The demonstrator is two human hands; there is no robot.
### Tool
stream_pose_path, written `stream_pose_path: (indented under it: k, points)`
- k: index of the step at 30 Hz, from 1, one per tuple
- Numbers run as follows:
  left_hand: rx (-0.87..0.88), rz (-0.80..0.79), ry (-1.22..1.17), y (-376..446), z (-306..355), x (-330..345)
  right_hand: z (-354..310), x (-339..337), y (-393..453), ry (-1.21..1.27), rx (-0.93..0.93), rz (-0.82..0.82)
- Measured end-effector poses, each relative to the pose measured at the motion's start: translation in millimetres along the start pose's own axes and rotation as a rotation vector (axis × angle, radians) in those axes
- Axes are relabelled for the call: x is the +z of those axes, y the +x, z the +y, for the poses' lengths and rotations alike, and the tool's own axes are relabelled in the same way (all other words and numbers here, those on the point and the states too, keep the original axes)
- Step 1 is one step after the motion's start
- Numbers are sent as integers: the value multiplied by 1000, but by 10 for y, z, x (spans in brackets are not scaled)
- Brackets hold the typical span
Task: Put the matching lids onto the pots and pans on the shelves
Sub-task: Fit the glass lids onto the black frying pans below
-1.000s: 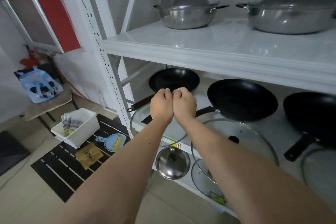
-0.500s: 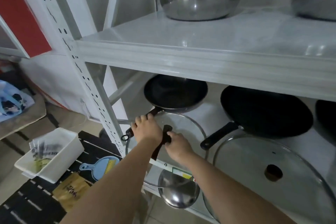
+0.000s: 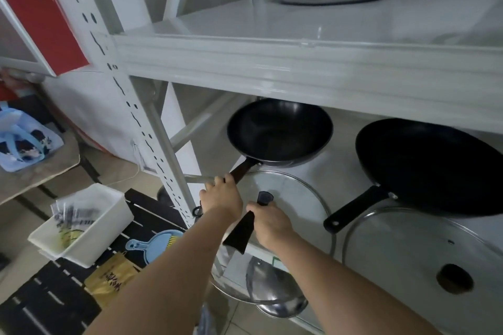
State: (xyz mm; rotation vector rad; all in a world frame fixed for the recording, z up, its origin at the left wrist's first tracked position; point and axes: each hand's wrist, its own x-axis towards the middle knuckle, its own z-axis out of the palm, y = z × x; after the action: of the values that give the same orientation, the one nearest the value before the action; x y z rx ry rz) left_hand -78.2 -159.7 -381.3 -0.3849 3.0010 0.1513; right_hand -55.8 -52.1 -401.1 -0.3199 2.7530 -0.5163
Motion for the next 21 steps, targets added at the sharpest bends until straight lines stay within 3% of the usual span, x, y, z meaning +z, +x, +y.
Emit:
stream_pose_path:
  k: [6, 11, 21]
  points:
    - [-55, -64, -137, -56, -68, -209, -35, -81, -363, 33, -82, 74]
    - [-205, -170, -484, -74, -59, -487, -31, -227, -700, 45, -61, 173]
    - [-108, -259, -581, -172, -270, -553, 226, -316, -1349, 97, -129, 233]
